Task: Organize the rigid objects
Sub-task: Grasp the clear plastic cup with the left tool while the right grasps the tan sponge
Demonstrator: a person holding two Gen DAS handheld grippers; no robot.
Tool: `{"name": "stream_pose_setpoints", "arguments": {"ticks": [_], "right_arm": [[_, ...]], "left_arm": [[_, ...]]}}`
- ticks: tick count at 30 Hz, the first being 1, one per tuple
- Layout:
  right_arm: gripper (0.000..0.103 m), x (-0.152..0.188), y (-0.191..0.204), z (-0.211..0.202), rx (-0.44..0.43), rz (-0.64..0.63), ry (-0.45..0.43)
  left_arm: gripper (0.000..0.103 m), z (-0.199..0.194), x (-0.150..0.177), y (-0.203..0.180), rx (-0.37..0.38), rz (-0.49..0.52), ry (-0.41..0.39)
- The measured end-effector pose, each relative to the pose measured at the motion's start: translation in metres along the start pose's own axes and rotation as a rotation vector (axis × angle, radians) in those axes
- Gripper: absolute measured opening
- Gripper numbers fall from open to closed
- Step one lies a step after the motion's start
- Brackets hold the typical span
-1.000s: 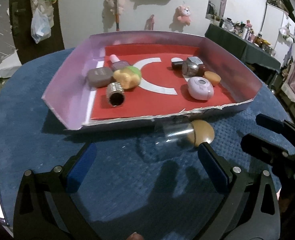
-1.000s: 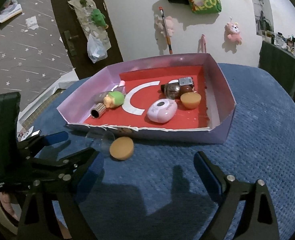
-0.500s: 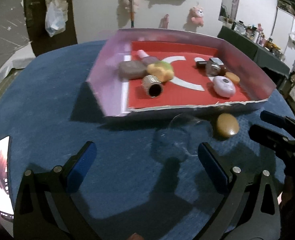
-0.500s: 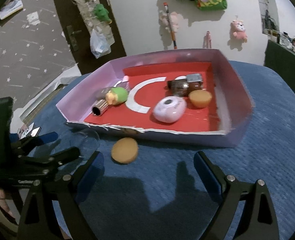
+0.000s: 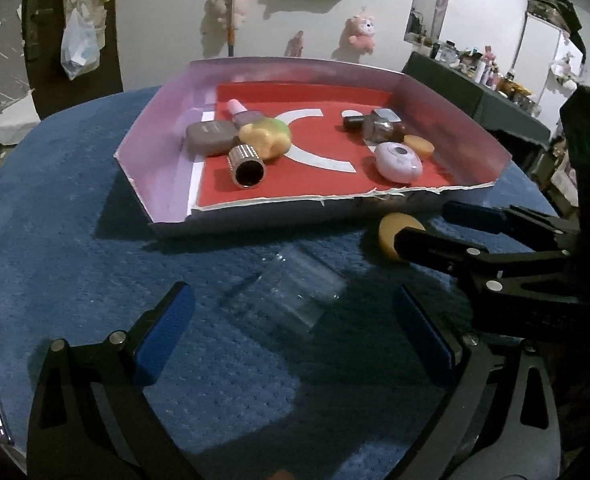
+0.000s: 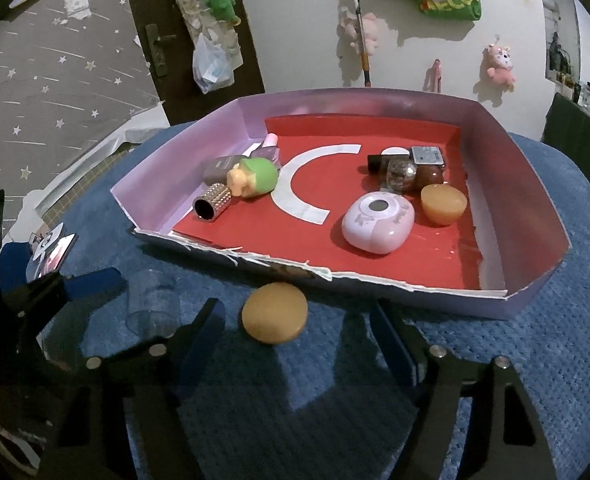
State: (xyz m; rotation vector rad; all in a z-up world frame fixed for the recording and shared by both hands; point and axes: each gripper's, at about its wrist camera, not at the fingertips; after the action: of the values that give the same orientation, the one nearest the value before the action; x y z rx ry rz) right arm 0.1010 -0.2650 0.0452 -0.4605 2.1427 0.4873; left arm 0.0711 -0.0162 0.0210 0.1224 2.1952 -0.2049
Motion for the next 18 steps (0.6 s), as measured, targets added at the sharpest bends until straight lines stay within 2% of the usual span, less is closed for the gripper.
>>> {"name": "stream_pose_setpoints", "arguments": {"ticks": [3, 5, 6, 9, 10, 11, 12, 18], "right_arm": [[0.075, 0.001, 0.001, 0.004, -0.004, -0.011, 0.014], [0.07, 0.002, 0.003, 0.007, -0.005, -0.016, 0.026], [0.066, 0.003, 0.004, 0.009, -0.007, -0.018, 0.036], [0.054, 0.005, 0.006, 0.014, -0.005, -0.019, 0.055], [0.053, 0.005, 0.007, 0.014, 0.001, -0.026, 0.052], [0.047, 0.005, 0.007, 0.014, -0.001, -0.027, 0.053], [0.04, 0.005, 0.007, 0.014, -0.017, -0.022, 0.055], [0.04, 0.005, 0.004, 0.008, -0.023, 0.005, 0.052]], "left_arm": [[0.096, 0.008, 0.002, 0.001, -0.022, 0.002, 0.01], [0.074, 0.014, 0.005, 0.005, -0.024, -0.014, 0.036], [0.073, 0.013, 0.006, 0.006, -0.039, -0.004, 0.019], [0.061, 0.012, 0.005, 0.007, -0.036, -0.007, 0.014], [0.053, 0.011, 0.005, 0.007, -0.032, -0.009, 0.011], [0.046, 0.011, 0.004, 0.006, -0.032, -0.003, 0.008], [0.042, 0.012, 0.005, 0.005, -0.03, 0.004, 0.008], [0.038, 0.008, 0.005, 0.005, -0.022, 0.006, -0.001]]}}
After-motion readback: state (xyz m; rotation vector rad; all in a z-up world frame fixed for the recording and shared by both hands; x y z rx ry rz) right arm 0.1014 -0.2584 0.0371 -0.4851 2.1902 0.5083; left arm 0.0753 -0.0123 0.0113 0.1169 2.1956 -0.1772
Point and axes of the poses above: each gripper's, at about its wrist camera, not at the fingertips, and z roughly the way its jaws point, y to its left, x to its underside, and after that the axes turned 12 degrees about -y, right-handed
